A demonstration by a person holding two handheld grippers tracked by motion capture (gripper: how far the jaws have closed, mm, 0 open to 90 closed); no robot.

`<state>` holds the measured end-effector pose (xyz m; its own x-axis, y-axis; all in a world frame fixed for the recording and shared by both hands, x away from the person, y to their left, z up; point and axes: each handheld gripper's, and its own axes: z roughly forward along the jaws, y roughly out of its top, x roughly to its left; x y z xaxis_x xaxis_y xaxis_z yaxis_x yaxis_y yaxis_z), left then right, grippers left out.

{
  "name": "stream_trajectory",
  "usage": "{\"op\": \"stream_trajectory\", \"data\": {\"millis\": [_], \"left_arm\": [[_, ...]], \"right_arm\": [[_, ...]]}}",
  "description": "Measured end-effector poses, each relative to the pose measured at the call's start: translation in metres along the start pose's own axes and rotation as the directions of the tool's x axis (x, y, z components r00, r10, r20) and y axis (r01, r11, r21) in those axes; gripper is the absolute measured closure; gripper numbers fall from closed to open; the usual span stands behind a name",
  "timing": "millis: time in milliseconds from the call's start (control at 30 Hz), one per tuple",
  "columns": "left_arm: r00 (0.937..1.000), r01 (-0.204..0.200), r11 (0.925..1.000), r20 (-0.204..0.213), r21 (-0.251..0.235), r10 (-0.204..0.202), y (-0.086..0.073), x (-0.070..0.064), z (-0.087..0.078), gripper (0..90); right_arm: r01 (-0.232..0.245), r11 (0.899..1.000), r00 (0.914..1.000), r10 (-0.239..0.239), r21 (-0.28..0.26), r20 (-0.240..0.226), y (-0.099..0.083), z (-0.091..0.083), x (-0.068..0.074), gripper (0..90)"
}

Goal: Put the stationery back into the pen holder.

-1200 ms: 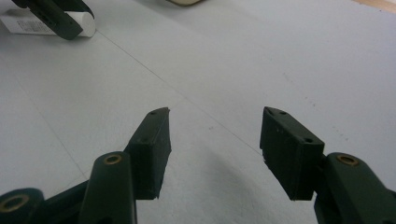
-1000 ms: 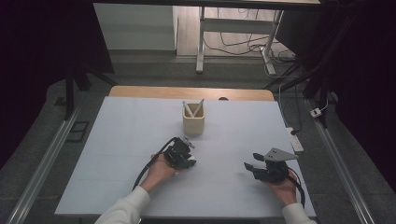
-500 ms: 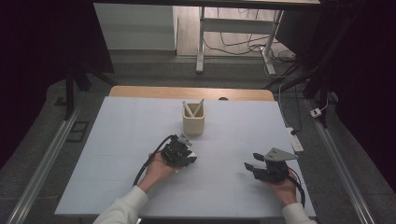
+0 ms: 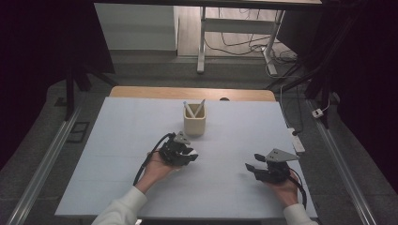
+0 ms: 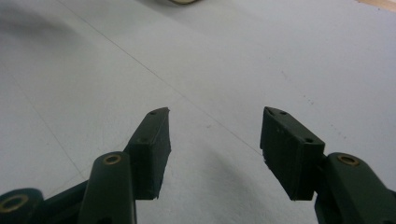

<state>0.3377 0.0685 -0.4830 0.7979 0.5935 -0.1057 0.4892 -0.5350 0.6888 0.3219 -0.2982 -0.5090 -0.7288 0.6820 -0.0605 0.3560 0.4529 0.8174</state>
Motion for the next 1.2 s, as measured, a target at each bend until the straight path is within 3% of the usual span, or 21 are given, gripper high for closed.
{"op": "stream_trajectory", "data": {"millis": [300, 567, 1200], "left_arm": [[0.9999, 0.015, 0.9971, -0.003, -0.075, -0.015, 0.001, 0.004, -0.017, 65.9], [0.9995, 0.028, 0.9892, -0.012, -0.144, -0.03, 0.0, 0.008, -0.03, 65.9], [0.9983, 0.043, 0.9735, -0.029, -0.224, -0.051, 0.004, 0.013, -0.042, 65.9]], "right_arm": [[0.002, 1.0, 1.0, -0.002, 0.008, 0.0, 0.0, 0.0, 0.0, 42.3], [0.002, 1.0, 1.0, -0.002, 0.008, 0.0, 0.0, 0.0, 0.0, 42.2], [-0.005, 1.0, 1.0, 0.005, -0.017, 0.007, 0.001, -0.005, -0.001, 42.1]]}}
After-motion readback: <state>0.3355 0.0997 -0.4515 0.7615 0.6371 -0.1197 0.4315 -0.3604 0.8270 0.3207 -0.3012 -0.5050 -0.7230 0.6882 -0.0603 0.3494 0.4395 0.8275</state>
